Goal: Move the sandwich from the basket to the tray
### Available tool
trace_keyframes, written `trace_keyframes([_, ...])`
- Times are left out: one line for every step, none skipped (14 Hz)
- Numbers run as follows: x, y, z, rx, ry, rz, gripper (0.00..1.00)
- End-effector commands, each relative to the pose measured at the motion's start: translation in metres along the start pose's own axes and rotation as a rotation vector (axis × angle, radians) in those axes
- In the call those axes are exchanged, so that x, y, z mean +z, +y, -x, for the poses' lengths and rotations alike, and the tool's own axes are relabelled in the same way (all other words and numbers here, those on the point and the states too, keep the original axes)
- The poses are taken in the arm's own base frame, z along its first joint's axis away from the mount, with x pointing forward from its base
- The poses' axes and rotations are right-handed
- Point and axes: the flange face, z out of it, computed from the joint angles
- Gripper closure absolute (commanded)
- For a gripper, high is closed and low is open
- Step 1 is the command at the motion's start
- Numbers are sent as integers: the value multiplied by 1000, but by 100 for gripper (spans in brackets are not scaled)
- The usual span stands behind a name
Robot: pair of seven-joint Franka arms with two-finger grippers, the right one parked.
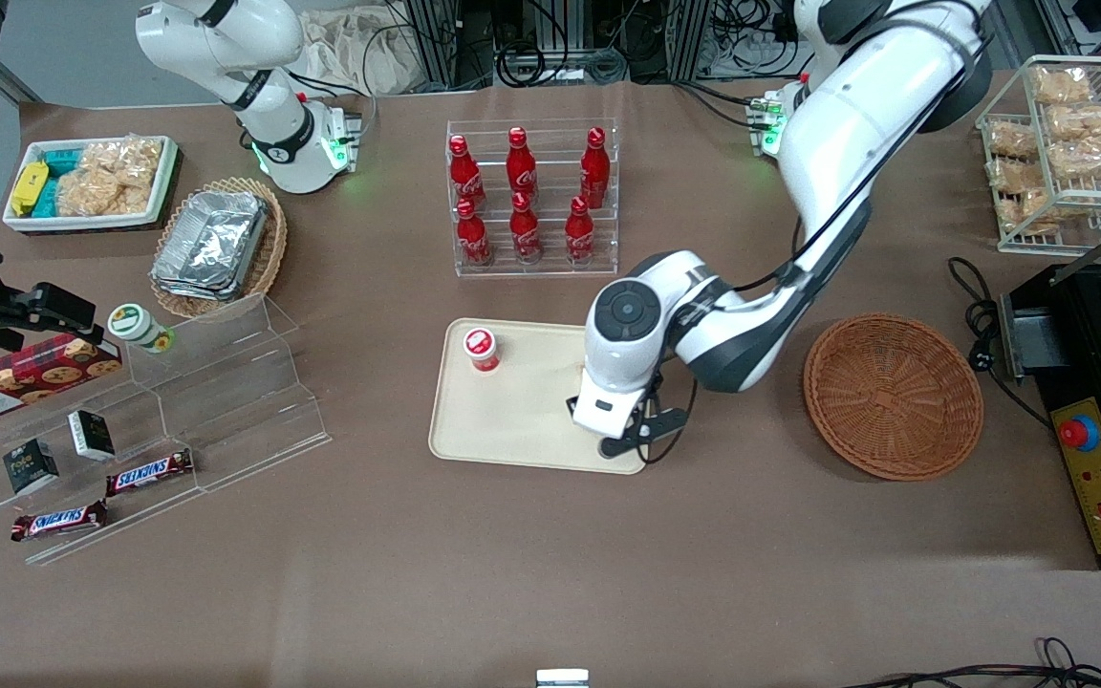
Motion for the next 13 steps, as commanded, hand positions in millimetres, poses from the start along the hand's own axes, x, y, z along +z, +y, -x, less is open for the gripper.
trace_keyframes([-94,-22,-10,-88,78,-6,0])
trace_keyframes([-119,-36,-19,-121,77,-21,0])
trace_keyframes([-143,-52,-27,-150,83,-43,0])
trace_keyframes([-163,-65,-32,-174,82,-63,0])
trace_keyframes([-185,-80,-39,-180,83,-67,0])
trace_keyframes([-203,-98,-50,-163,66,-67,0])
trace_keyframes([-222,-117,-58,-127,45,-72,0])
trace_keyframes([-232,-139,-73,-100,21,-83,0])
trace_keyframes([-240,-161,-87,-73,-5,-90,0])
trace_keyframes([-244,-175,-97,-36,-17,-91,0])
trace_keyframes([-245,-190,-107,13,-27,-107,0])
trace_keyframes([-239,-213,-129,38,-43,-122,0])
trace_keyframes([-244,-229,-140,63,-57,-107,0])
